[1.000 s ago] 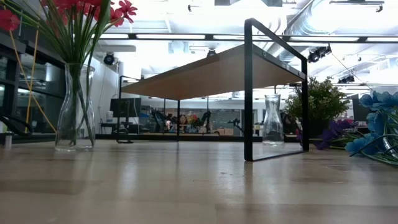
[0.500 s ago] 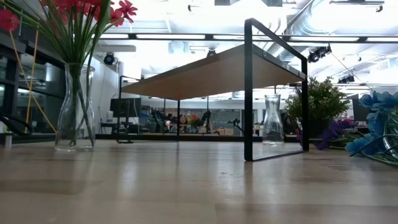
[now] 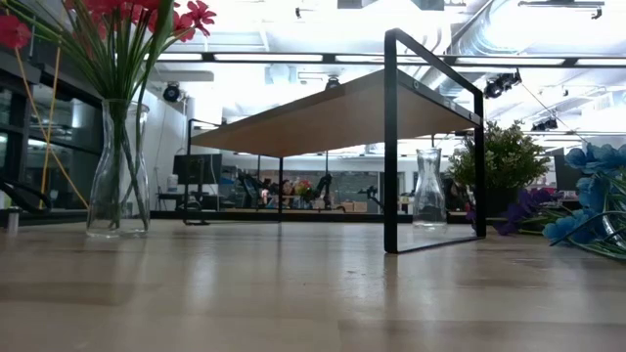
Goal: Pick and place flowers into a vace then onto a shelf
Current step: Put the red flower into the top transparent vase
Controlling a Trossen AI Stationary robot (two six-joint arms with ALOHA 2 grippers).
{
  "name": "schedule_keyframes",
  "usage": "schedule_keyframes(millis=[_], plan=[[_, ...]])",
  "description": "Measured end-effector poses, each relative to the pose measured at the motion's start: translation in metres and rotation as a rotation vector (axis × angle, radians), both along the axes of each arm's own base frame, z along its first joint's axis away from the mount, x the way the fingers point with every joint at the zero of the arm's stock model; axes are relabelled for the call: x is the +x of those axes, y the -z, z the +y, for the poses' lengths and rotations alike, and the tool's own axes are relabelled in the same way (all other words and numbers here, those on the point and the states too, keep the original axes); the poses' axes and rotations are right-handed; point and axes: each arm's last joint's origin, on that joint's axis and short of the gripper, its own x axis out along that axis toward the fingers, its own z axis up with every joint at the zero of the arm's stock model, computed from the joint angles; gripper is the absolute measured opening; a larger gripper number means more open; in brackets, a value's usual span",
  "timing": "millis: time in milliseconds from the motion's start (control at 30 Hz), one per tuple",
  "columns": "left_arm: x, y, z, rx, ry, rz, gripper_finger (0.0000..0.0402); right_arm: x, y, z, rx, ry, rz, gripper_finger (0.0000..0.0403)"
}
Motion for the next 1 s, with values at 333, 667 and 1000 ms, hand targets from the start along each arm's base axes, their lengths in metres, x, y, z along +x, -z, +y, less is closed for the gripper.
schedule_keyframes(millis=[333,667,1000], plan=[[0.0,0.0,0.0,-0.004,0.001,0.014,0.0239,-0.008,-0.057,-0.036,-0.005,-0.036,-0.26,0.0067],[0.0,0.0,0.0,-0.009,-0.007,0.013,0.0239,-0.031,-0.087,-0.079,-0.025,-0.043,-0.369,0.0067],[0.0,0.0,0.0,-0.033,-0.05,0.011,0.0239,-0.082,-0.079,-0.127,-0.021,-0.006,-0.269,0.0067]])
